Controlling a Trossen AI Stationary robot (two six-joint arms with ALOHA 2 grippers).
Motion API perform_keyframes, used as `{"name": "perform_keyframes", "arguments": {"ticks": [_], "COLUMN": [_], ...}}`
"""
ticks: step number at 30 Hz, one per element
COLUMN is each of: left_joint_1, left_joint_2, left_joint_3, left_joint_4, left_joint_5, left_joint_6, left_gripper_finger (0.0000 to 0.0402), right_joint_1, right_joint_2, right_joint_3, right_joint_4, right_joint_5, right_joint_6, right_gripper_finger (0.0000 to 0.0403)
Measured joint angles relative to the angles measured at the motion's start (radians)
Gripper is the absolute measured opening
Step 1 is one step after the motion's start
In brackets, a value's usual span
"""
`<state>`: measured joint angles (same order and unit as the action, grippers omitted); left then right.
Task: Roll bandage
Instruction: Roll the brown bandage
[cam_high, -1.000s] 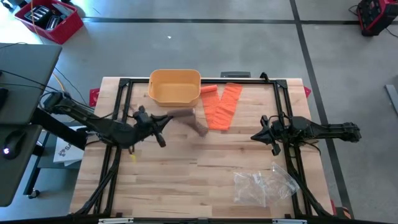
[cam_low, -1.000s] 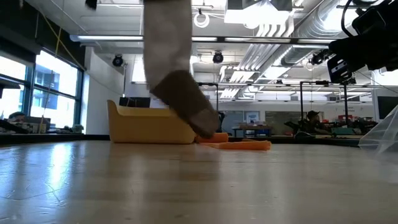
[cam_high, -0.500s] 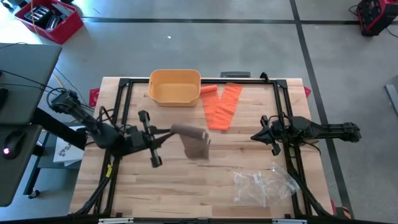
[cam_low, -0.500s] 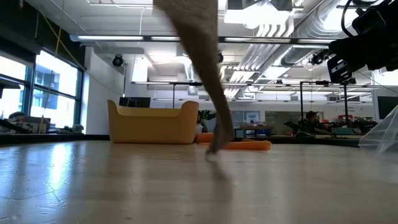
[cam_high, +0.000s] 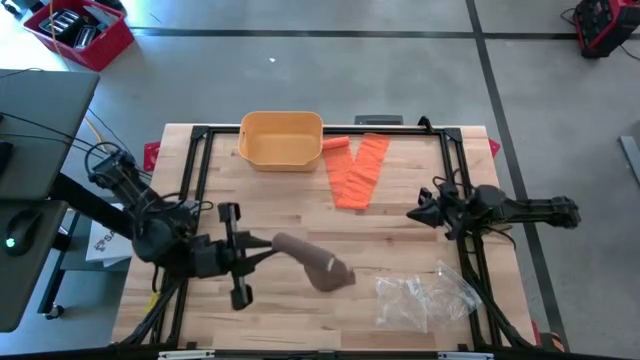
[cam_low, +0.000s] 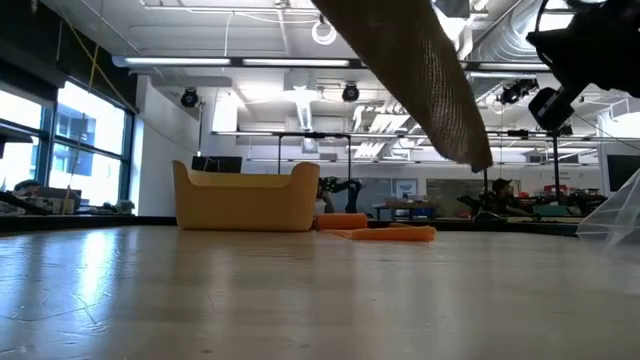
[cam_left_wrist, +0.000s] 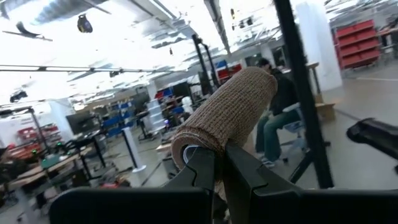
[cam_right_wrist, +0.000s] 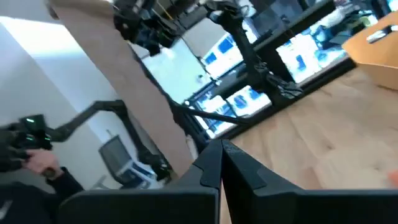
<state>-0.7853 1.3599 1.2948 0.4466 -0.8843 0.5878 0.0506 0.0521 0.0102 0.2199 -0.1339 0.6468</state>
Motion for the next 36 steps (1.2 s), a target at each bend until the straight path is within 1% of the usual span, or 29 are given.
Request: {"name": "perform_keyframes", "arguments": {"ticks": [3, 4, 5, 7, 8, 9, 11, 13, 15, 17, 19, 21, 24, 28, 30, 32, 34, 36], "left_joint_1": [-0.037, -0.045, -0.052, -0.056, -0.049, -0.037, -0.008, 0.030, 0.077, 0.124, 0.162, 0.185, 0.206, 0.221, 0.233, 0.251, 0.280, 0.309], "left_joint_2": [0.011, 0.016, 0.021, 0.026, 0.025, 0.022, 0.015, 0.005, -0.022, -0.067, -0.116, -0.162, -0.221, -0.268, -0.278, -0.285, -0.284, -0.284], "left_joint_3": [0.006, 0.006, 0.006, 0.005, 0.005, 0.003, -0.016, -0.047, -0.093, -0.144, -0.195, -0.245, -0.307, -0.375, -0.407, -0.444, -0.477, -0.508], "left_joint_4": [-0.004, -0.012, -0.019, -0.040, -0.063, -0.094, -0.157, -0.222, -0.275, -0.309, -0.321, -0.323, -0.321, -0.322, -0.323, -0.321, -0.323, -0.323], "left_joint_5": [0.011, -0.005, -0.055, -0.221, -0.305, -0.369, -0.430, -0.435, -0.434, -0.422, -0.378, -0.332, -0.318, -0.301, -0.298, -0.299, -0.306, -0.307], "left_joint_6": [0.019, 0.027, 0.028, 0.020, 0.013, -0.004, -0.050, -0.125, -0.208, -0.290, -0.349, -0.380, -0.384, -0.385, -0.391, -0.408, -0.430, -0.451], "left_gripper_finger": [0.0010, 0.0010, 0.0011, 0.0011, 0.0011, 0.0011, 0.0011, 0.0011, 0.0011, 0.0010, 0.0009, 0.0009, 0.0009, 0.0008, 0.0008, 0.0008, 0.0008, 0.0008], "right_joint_1": [0.056, 0.082, 0.112, 0.166, 0.190, 0.213, 0.251, 0.278, 0.292, 0.294, 0.294, 0.294, 0.294, 0.282, 0.269, 0.263, 0.273, 0.292], "right_joint_2": [0.013, 0.024, 0.042, 0.087, 0.113, 0.142, 0.205, 0.278, 0.350, 0.416, 0.468, 0.505, 0.538, 0.563, 0.582, 0.622, 0.691, 0.792], "right_joint_3": [0.000, 0.000, 0.000, 0.000, 0.000, 0.000, 0.000, 0.000, 0.000, 0.000, 0.000, -0.001, 0.001, 0.023, 0.040, 0.069, 0.110, 0.167], "right_joint_4": [0.075, 0.113, 0.160, 0.243, 0.270, 0.288, 0.300, 0.309, 0.312, 0.312, 0.314, 0.332, 0.337, 0.359, 0.380, 0.386, 0.385, 0.384], "right_joint_5": [0.000, 0.002, 0.010, 0.051, 0.088, 0.135, 0.232, 0.322, 0.373, 0.392, 0.396, 0.399, 0.455, 0.535, 0.525, 0.458, 0.421, 0.415], "right_joint_6": [-0.041, -0.076, -0.119, -0.194, -0.219, -0.233, -0.241, -0.233, -0.198, -0.167, -0.152, -0.155, -0.154, -0.197, -0.201, -0.199, -0.185, -0.193], "right_gripper_finger": [0.0000, 0.0000, 0.0000, 0.0000, 0.0000, 0.0000, 0.0000, 0.0000, 0.0000, 0.0000, 0.0000, 0.0000, 0.0000, 0.0000, 0.0000, 0.0000, 0.0000, 0.0000]}}
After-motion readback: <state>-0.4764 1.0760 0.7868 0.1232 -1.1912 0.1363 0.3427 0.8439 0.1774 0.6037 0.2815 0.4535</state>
